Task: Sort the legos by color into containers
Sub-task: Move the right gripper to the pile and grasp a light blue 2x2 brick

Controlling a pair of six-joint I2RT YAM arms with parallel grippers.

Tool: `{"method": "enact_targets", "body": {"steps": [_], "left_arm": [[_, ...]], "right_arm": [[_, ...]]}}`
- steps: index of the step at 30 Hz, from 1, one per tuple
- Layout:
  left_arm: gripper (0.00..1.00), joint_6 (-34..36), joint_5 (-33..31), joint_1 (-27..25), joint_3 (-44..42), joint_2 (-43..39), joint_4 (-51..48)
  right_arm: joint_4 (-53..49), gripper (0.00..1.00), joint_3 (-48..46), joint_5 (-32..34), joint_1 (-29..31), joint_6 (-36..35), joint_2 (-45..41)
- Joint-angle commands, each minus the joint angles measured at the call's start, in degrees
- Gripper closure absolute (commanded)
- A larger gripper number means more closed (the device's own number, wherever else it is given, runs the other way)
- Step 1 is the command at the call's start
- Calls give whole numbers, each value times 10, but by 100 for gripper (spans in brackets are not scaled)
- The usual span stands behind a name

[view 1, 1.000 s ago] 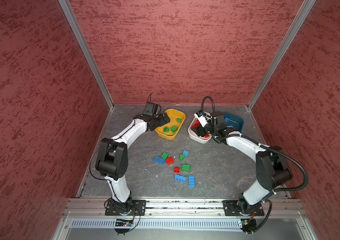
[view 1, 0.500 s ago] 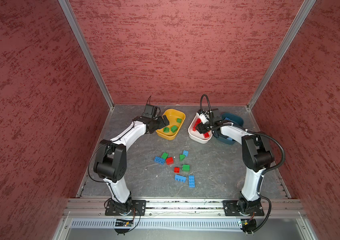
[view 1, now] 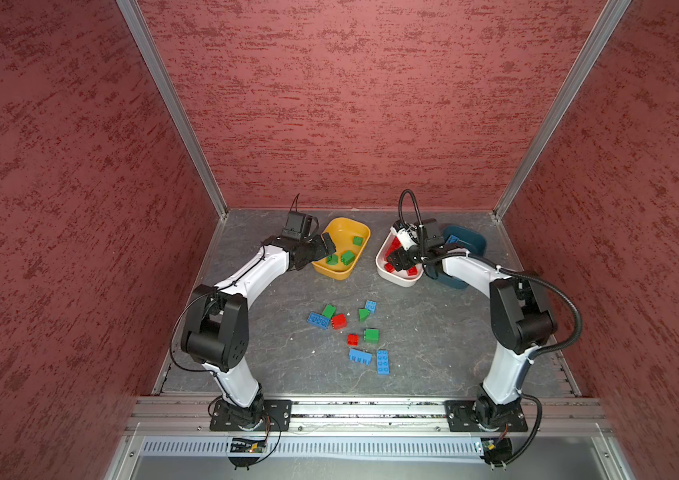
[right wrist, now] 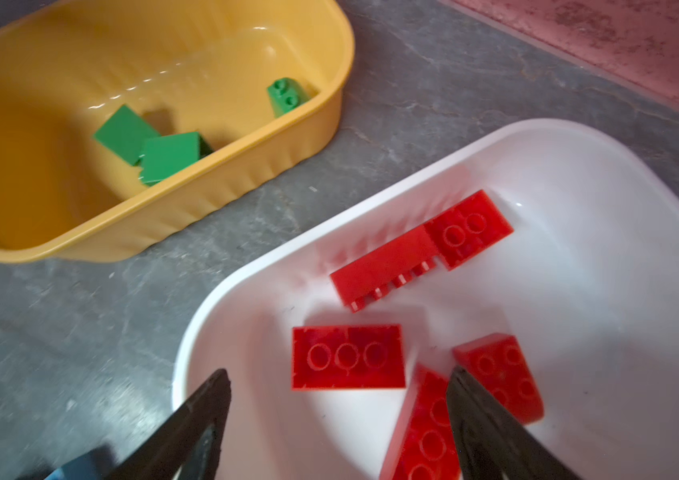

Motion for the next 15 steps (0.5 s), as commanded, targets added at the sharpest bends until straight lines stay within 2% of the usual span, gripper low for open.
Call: {"method": "enact_targets", "body": {"steps": [1, 9, 11, 15], "left_arm": [[1, -3, -7, 1, -2, -12, 5], [1, -6, -12, 2, -3, -10, 13], [1, -7, -11, 2, -2, -9, 15], [1, -10, -8, 2, 0, -4, 15]], "right_arm": [[38, 19, -51, -45, 26, -27, -55], [43, 25, -175, -54, 105, -134, -139], [44, 26, -193, -55, 114, -151, -143], [14, 33, -182, -64, 126, -169, -118]]}}
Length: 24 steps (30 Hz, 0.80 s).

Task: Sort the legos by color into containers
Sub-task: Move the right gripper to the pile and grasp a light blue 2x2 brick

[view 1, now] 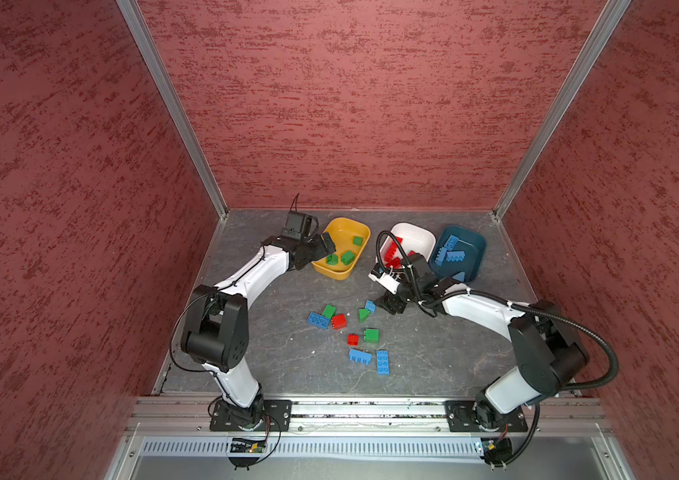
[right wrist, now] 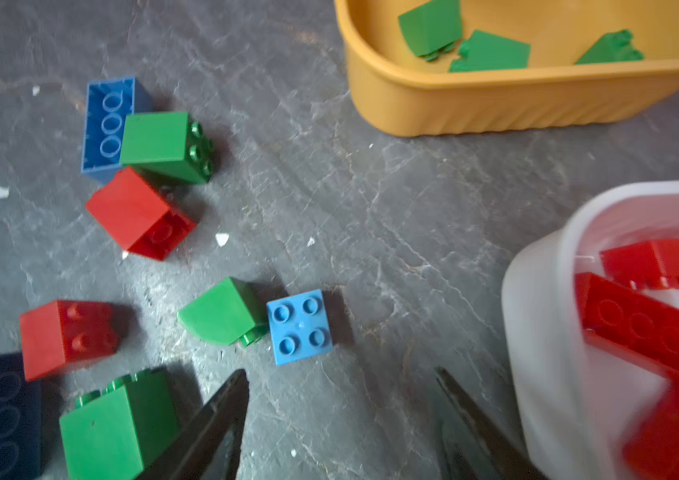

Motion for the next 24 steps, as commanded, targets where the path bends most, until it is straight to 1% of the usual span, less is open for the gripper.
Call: {"method": "enact_targets", "body": {"steps": [1, 3, 6, 11, 13, 15, 17, 21, 24], "left_arm": [[1, -5, -8, 2, -1, -4, 11], [1, -6, -11, 2, 2, -1, 5], [1, -7, -21, 1, 10, 3, -7], [1, -19, -35, -5, 4, -1, 2], [1, -21, -39, -8, -3, -2, 12], [1, -22, -38, -8, -10, 2, 18], [1, -21, -35, -7, -7, 10, 16], [1, -20, -33, -9, -4, 17, 17], [0, -21, -35, -11, -8, 17, 22]], "right_arm": [[-15, 33, 16, -14, 9, -50, 20], [-20, 33, 24, -2, 17, -62, 40], [-40, 33, 40, -1, 24, -100, 71], [-81, 34, 76, -11, 25, -137, 101], [-110, 33, 93, 4, 29, -151, 115], [-107, 33, 98, 32, 34, -155, 122], [-85, 35, 93, 44, 36, -160, 125], [-95, 40, 119, 29, 44, -160, 148], [-106, 43, 133, 31, 52, -165, 165]]}}
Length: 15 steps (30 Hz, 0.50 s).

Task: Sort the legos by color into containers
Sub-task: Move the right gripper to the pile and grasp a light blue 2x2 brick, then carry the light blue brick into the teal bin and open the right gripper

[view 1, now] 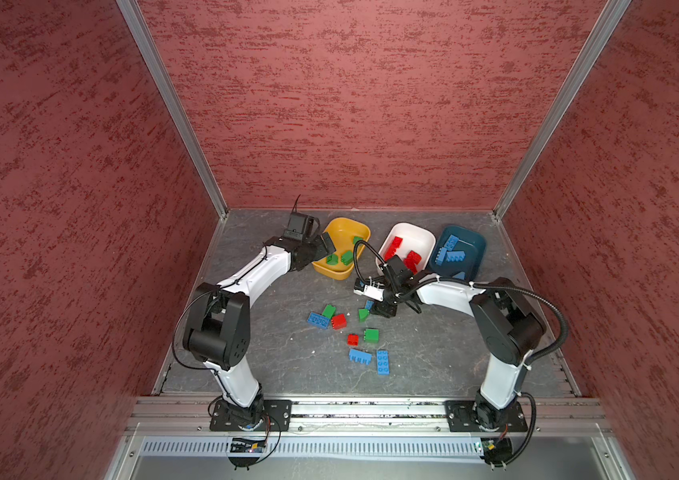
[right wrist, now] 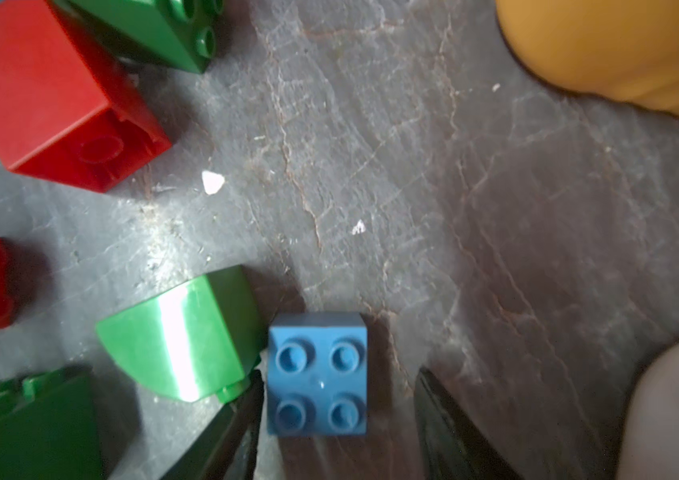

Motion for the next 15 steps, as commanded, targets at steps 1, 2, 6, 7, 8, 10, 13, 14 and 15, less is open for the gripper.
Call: {"method": "enact_targets", "body": {"steps": [1, 2, 6, 7, 8, 10, 13, 14, 15], "left_arm": [[1, -2, -8, -4, -5, 7, 13], [1, -2, -9, -5, -5, 8, 14], [1, 0, -14, -9, -4, 7, 16], [1, 1, -16, -10, -4, 6, 17], [1, 1, -17, -11, -4, 5, 16], [1, 3, -19, -12, -5, 5, 14], [0, 2, -22, -13, -5, 5, 11], [1, 2, -25, -17, -6, 4, 11], [1, 2, -32, -21, -6, 3, 11]], "right_arm": [[-20, 44, 24, 0, 11, -28, 16], [-22, 45, 27, -2, 12, -29, 18], [-33, 54, 31, -8, 13, -31, 22], [-35, 58, 31, -6, 12, -31, 19], [-39, 60, 33, -5, 12, -28, 18], [-58, 65, 46, -9, 10, -20, 15], [-91, 70, 65, -12, 8, -4, 6], [-90, 70, 62, -9, 7, 1, -3], [-86, 70, 57, -8, 6, 10, -14]]}}
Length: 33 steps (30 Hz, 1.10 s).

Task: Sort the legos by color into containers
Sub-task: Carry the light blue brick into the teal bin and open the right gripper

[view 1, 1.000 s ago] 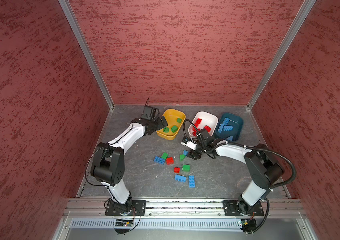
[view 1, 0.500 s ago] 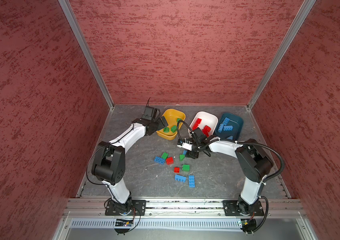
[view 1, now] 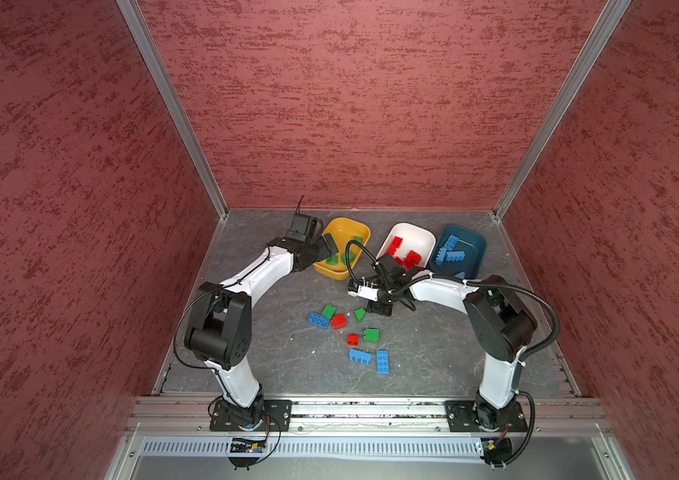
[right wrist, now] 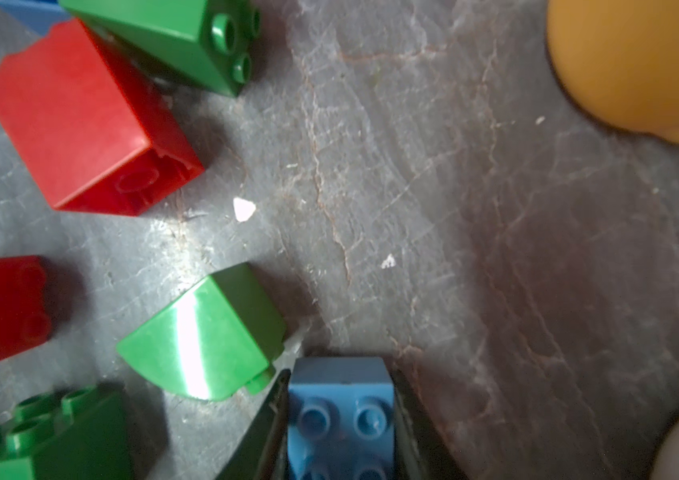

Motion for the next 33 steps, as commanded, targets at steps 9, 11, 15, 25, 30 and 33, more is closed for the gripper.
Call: {"method": "enact_targets", "body": {"steps": [9, 11, 15, 25, 30, 33], "left_arm": [[1, 42, -40, -55, -4, -17, 63], [0, 52, -31, -65, -3, -15, 82], [1, 70, -28, -87, 5, -11, 100], [1, 187, -5, -154, 7, -25, 160], [1, 215, 5, -172, 14, -21, 169], [1, 213, 3, -172, 18, -16, 165]], "right_arm": [[204, 75, -107, -82, -125, 210, -193], [281, 76, -133, -95, -177, 300, -215], [358, 76, -151, -54, -258, 454, -226], [332, 73, -153, 112, -409, 605, -200], [255, 72, -78, 168, -422, 526, -137], [229, 72, -28, 174, -421, 504, -88]]}}
